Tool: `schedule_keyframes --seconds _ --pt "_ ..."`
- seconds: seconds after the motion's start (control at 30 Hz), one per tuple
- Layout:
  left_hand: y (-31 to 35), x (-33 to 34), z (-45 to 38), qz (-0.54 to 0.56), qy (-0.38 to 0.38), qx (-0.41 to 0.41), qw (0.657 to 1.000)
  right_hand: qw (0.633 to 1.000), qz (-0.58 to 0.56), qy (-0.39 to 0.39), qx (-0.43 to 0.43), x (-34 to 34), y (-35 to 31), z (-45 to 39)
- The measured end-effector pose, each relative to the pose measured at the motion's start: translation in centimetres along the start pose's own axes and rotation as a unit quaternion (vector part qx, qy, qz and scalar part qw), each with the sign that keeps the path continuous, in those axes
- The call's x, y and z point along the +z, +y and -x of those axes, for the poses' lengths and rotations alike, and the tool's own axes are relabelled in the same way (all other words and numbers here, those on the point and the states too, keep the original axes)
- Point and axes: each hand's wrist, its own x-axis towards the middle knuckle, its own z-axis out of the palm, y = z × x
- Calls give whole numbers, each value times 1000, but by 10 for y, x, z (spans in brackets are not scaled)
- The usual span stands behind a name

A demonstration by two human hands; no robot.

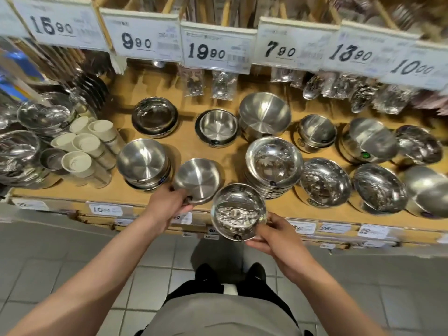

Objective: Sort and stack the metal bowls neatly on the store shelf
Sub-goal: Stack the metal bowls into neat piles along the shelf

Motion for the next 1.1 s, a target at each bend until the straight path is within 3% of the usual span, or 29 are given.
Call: schedule_keyframes --seconds 0.3,1.1 --pt "3 -4 -3 53 -5 -27 998 999 -24 30 -3 -4 -9 10" --pt "-7 19 -24 -6 -6 -36 999 996 -66 61 -19 -60 -8 43"
